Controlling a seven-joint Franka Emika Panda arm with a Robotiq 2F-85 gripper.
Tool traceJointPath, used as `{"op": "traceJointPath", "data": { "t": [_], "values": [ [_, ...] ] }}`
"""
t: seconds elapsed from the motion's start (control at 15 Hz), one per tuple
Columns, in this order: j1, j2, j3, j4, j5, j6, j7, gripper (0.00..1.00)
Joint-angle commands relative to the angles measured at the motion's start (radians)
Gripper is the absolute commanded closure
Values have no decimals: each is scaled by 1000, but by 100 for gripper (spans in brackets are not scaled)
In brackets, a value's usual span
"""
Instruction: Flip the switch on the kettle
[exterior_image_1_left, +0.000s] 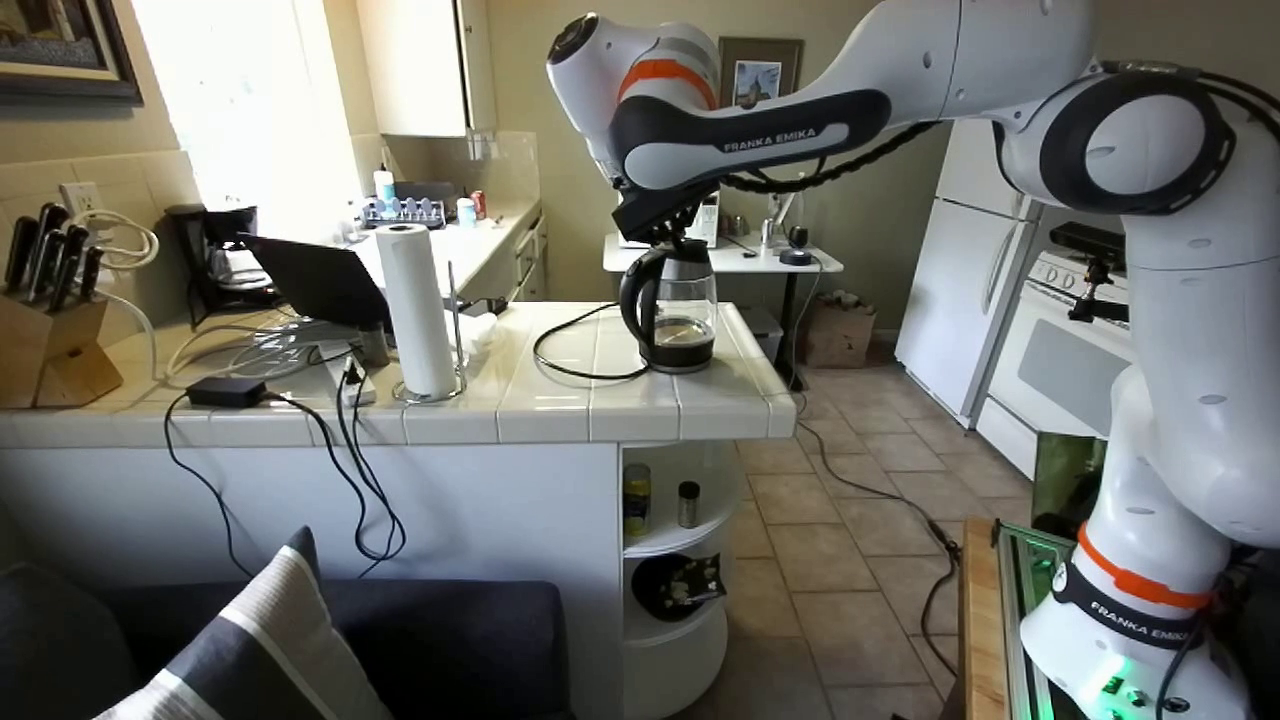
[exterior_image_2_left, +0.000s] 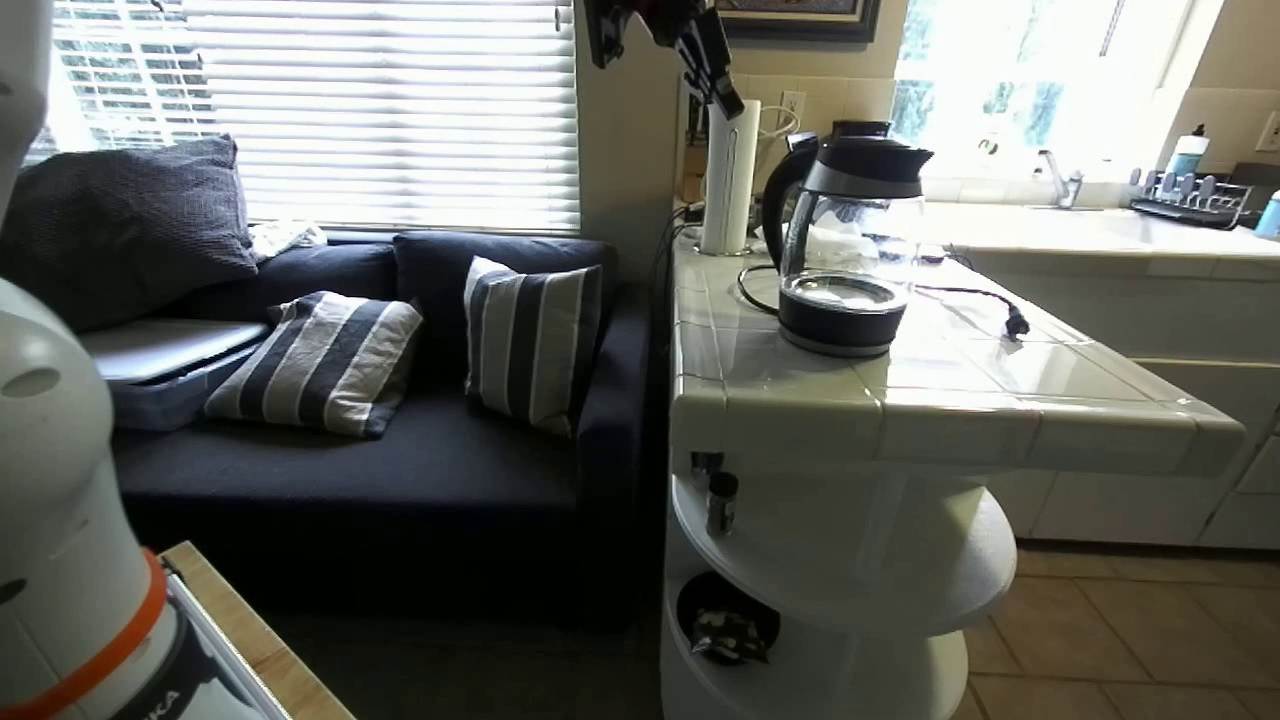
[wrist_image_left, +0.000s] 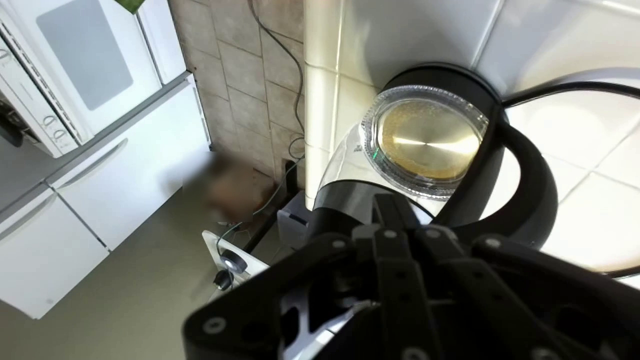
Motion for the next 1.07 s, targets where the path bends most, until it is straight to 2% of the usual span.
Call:
{"op": "traceJointPath", "data": {
  "t": [0.0, 0.27, 0.4, 0.73, 0.8, 1.0],
  "values": [
    [19, 0, -24, 6, 7, -1, -5, 99],
    [13, 6, -24, 15, 15, 18, -9, 100],
    [12, 47, -34, 79, 17, 11, 8, 100],
    [-11, 152, -64, 249, 128, 15, -26, 100],
    [-32, 167, -44, 269, 139, 16, -25, 100],
    [-53, 210, -43, 325, 176, 45, -42, 100]
  ]
}}
